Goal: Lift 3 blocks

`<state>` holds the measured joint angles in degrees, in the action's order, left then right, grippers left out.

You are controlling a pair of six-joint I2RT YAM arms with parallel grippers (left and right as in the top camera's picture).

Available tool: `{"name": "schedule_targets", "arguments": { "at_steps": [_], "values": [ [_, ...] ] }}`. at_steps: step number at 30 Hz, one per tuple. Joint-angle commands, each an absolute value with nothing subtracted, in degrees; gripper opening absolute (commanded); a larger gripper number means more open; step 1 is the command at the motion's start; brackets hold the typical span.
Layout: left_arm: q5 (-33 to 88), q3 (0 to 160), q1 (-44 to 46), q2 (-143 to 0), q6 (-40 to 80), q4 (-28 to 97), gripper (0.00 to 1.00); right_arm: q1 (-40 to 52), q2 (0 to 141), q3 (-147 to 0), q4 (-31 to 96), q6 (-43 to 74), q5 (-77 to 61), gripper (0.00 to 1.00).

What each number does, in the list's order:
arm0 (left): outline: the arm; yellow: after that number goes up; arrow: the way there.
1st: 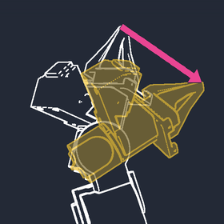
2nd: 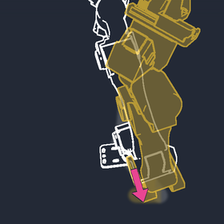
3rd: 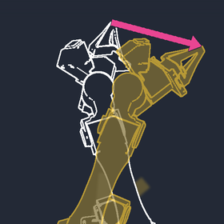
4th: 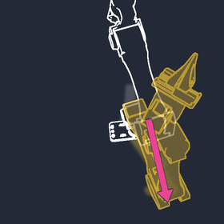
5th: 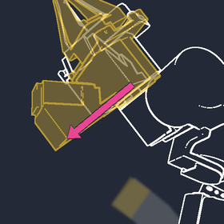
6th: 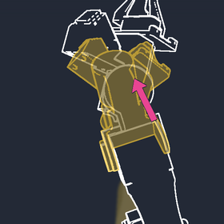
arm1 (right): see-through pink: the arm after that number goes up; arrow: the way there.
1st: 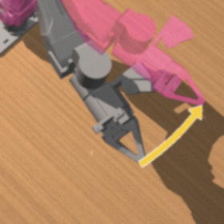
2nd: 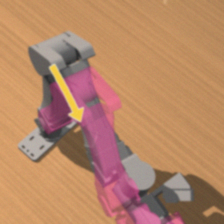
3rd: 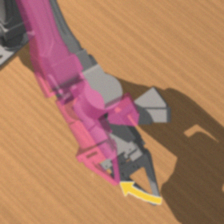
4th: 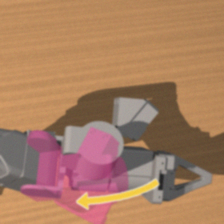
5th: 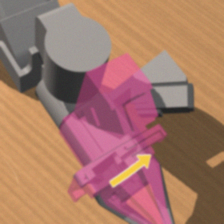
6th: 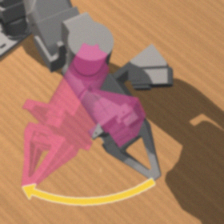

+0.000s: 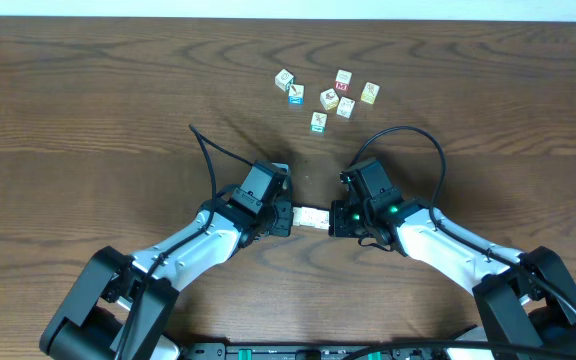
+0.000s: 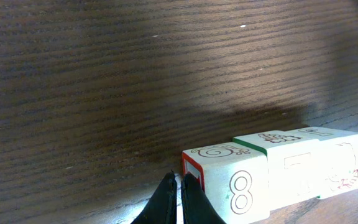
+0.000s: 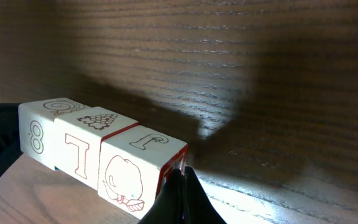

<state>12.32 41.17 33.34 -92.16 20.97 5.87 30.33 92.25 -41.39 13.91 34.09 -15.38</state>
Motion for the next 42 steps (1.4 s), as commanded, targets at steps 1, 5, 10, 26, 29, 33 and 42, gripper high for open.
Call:
{"name": "schedule_targets", "arguments": {
  "at_steps": [1, 5, 10, 26, 29, 33, 42],
  "values": [
    [26.2, 42.4, 37.9, -92.5, 19.3, 3.6, 0.07, 32.2, 92.3, -42.3, 11.2, 33.7, -26.9, 0.01],
    [26.4, 42.4, 38.6, -92.5, 19.1, 3.4, 0.08, 32.2, 92.3, -42.3, 11.1, 33.5, -27.2, 0.01],
    [26.5, 42.4, 38.6, -92.5, 18.9, 3.5, 0.08, 32.2, 92.3, -42.5, 11.1, 32.0, -27.7, 0.01],
    [26.6, 42.7, 38.6, -90.4, 18.9, 3.5, 0.08, 32.2, 92.3, -44.9, 13.0, 31.3, -28.8, 0.01],
    [26.6, 42.7, 38.6, -90.4, 19.0, 3.5, 0.07, 32.2, 92.3, -45.5, 14.0, 33.4, -28.8, 0.01],
    [26.6, 42.9, 38.6, -90.4, 19.4, 3.5, 0.07, 32.2, 92.3, -45.9, 15.3, 35.4, -28.6, 0.01],
    [26.6, 42.9, 38.6, -90.4, 19.8, 3.5, 0.07, 32.3, 92.3, -45.9, 16.3, 41.6, -25.3, 0.01]
  ]
}}
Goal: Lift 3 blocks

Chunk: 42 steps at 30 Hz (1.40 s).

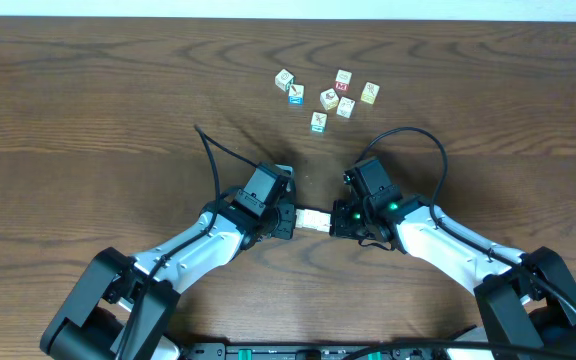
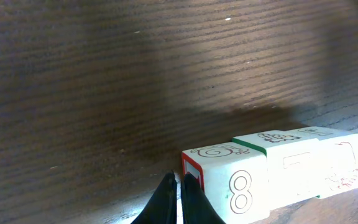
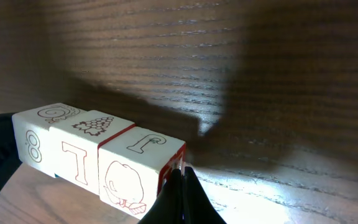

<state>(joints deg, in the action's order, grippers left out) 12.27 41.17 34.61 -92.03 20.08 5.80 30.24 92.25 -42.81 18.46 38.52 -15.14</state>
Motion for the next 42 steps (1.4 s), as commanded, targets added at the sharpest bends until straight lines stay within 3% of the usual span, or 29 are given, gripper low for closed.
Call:
{"name": "schedule_targets", "arguments": {
  "at_steps": [1, 42],
  "values": [
    [26.6, 42.9, 38.6, -90.4, 19.8, 3.5, 0.07, 32.3, 92.3, -45.9, 16.3, 41.8, -25.1, 0.01],
    [26.6, 44.3, 38.6, -88.0, 19.8, 5.1, 0.07, 32.4, 92.2, -51.0, 20.2, 35.9, -26.0, 0.01]
  ]
}}
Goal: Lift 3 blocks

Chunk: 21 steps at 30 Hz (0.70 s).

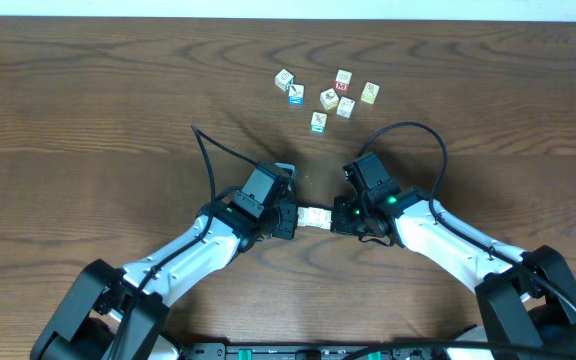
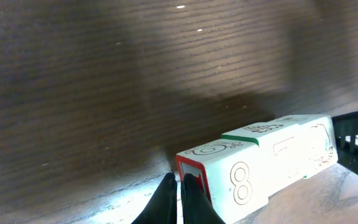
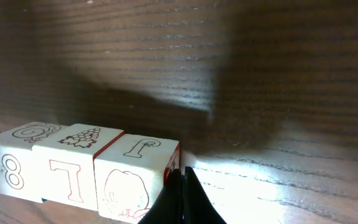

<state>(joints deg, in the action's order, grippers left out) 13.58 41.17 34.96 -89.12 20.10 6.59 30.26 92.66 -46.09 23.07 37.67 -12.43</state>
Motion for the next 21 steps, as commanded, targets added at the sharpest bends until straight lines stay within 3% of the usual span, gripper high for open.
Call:
{"name": "schedule_targets", "arguments": {
  "at_steps": [1, 21],
  "values": [
    [26.6, 44.3, 38.6, -88.0, 19.8, 5.1, 0.07, 32.4, 92.2, -51.0, 20.2, 35.8, -26.0, 0.01],
    [26.6, 45.5, 38.6, -87.9, 19.8, 5.1, 0.08, 32.4, 92.2, -55.2, 25.3, 32.0, -26.0, 0.01]
  ]
}}
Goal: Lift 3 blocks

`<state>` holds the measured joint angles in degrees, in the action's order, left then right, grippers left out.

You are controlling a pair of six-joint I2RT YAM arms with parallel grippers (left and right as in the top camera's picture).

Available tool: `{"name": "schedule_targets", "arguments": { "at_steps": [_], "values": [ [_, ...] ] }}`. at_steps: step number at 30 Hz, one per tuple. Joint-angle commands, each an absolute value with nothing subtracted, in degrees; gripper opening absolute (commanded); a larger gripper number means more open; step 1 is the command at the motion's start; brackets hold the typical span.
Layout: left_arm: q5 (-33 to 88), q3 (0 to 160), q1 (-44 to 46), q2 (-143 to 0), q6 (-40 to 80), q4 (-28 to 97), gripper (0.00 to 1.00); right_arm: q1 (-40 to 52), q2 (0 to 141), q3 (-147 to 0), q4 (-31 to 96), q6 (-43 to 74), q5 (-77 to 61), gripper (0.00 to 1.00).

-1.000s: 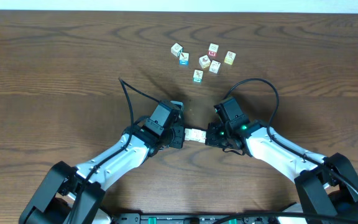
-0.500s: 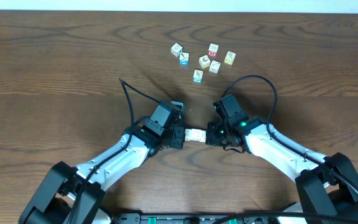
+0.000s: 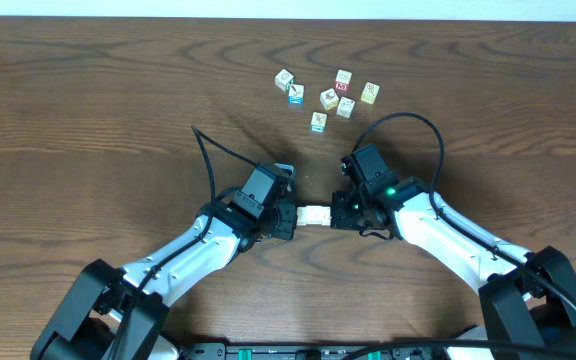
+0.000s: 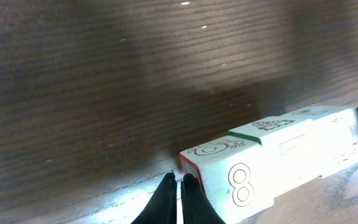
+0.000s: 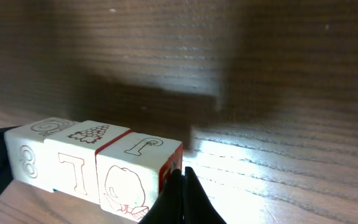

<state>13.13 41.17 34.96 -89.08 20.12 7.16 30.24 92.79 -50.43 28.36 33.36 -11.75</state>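
Note:
Three white picture blocks form one row, pinched end to end between my two grippers and hanging above its own shadow on the table. My left gripper is shut, and its tips press the red-edged end of the "8" block. My right gripper is shut too. Its tips press the end of the apple block. The grape block is in the middle. Nothing sits between either pair of fingers.
Several loose picture blocks lie scattered at the back of the dark wooden table. Both arms reach in from the front edge, and their cables arch above them.
The pinched row and both grippers have shifted slightly toward the back of the table. In the wrist views the table and the row's shadow look a little farther off. Both grippers stay shut.
At the oldest moment both shut grippers were pressing the ends of the three-block row just above the table. Through each later moment the row stayed whole between them. Its shadow has drawn away, and it now sits slightly farther back.

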Motion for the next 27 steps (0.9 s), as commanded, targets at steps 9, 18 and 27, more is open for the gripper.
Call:
{"name": "schedule_targets", "arguments": {
  "at_steps": [9, 18, 27],
  "values": [
    [26.6, 45.6, 38.6, -87.5, 19.8, 5.2, 0.07, 32.4, 92.2, -55.2, 25.8, 31.6, -25.9, 0.01],
    [26.6, 45.7, 38.6, -86.0, 19.8, 5.3, 0.07, 32.4, 92.2, -55.2, 25.8, 31.0, -26.0, 0.01],
    [26.6, 45.9, 38.6, -86.0, 20.2, 5.3, 0.07, 32.4, 92.2, -55.5, 26.0, 31.0, -26.0, 0.01]
  ]
}}
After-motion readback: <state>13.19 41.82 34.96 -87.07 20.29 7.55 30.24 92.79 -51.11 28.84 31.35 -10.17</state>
